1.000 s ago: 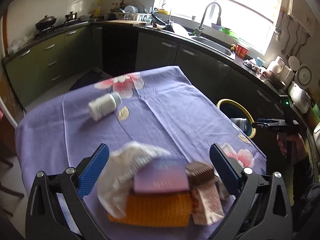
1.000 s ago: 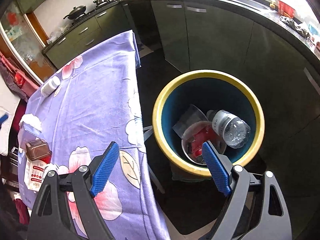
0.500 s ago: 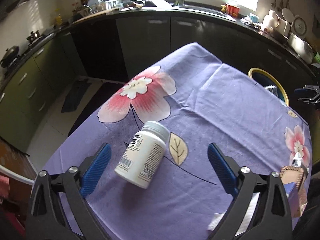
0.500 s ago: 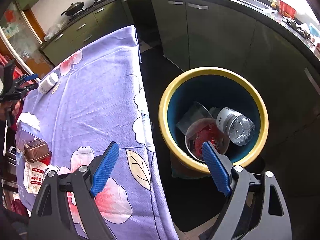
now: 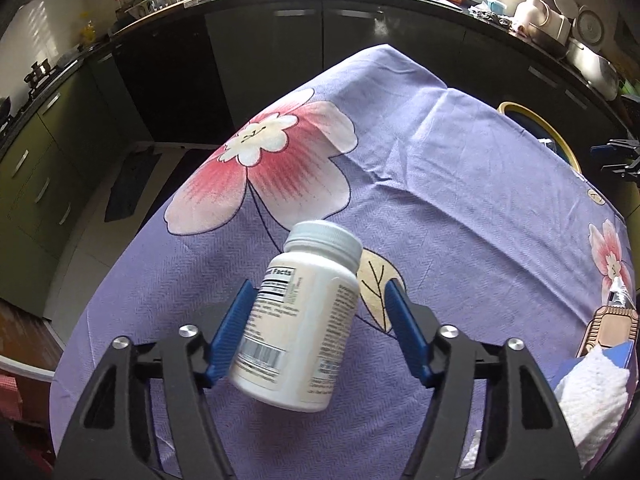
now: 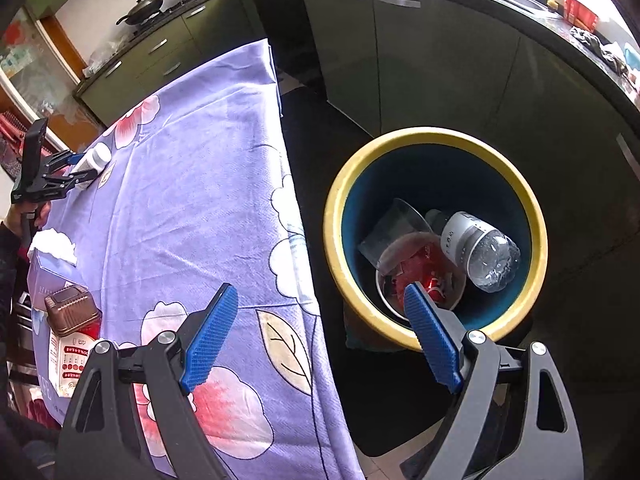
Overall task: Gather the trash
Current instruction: 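Reach the left gripper to the white pill bottle and grasp it, then carry the pill bottle with the left gripper over the bin and release, then reach the right gripper to the white-blue snack wrapper and grasp it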
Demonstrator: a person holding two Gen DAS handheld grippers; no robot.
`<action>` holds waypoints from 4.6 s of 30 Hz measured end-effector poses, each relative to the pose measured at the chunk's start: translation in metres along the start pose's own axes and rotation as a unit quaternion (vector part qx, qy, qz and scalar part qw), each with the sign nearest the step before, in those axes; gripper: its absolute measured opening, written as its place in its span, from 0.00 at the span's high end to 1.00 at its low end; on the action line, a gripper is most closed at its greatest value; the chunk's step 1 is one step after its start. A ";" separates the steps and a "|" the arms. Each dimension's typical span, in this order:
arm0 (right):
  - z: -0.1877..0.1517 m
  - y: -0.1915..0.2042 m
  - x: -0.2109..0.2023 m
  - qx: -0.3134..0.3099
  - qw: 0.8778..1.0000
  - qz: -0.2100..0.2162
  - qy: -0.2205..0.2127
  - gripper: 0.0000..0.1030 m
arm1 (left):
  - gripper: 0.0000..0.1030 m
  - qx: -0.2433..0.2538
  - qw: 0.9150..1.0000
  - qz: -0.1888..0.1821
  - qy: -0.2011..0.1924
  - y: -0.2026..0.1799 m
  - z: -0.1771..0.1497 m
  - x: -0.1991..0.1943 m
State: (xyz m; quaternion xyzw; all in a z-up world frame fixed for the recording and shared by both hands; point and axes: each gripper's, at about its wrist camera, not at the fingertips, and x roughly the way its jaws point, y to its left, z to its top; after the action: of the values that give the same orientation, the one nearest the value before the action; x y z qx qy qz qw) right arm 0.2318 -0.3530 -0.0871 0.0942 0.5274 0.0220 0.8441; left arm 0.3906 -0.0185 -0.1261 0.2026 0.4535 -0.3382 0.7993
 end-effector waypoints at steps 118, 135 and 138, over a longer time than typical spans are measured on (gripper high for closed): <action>-0.106 0.183 -0.004 -0.122 0.988 0.092 -0.015 0.32 | 0.07 -0.260 0.928 0.133 -0.233 -0.209 -0.184 -0.212; -0.100 0.203 0.032 -0.125 0.990 0.064 0.007 0.56 | 0.07 -0.268 0.928 0.114 -0.232 -0.198 -0.192 -0.203; -0.101 0.201 0.031 -0.126 0.990 0.067 0.006 0.61 | 0.07 -0.267 0.929 0.112 -0.230 -0.199 -0.191 -0.201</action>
State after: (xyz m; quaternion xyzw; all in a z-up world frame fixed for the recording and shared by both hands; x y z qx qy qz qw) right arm 0.1676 -0.1383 -0.1208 0.0218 0.5181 0.1458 0.8425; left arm 0.0615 0.0360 -0.0524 -0.0521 0.3054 -0.1504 0.9388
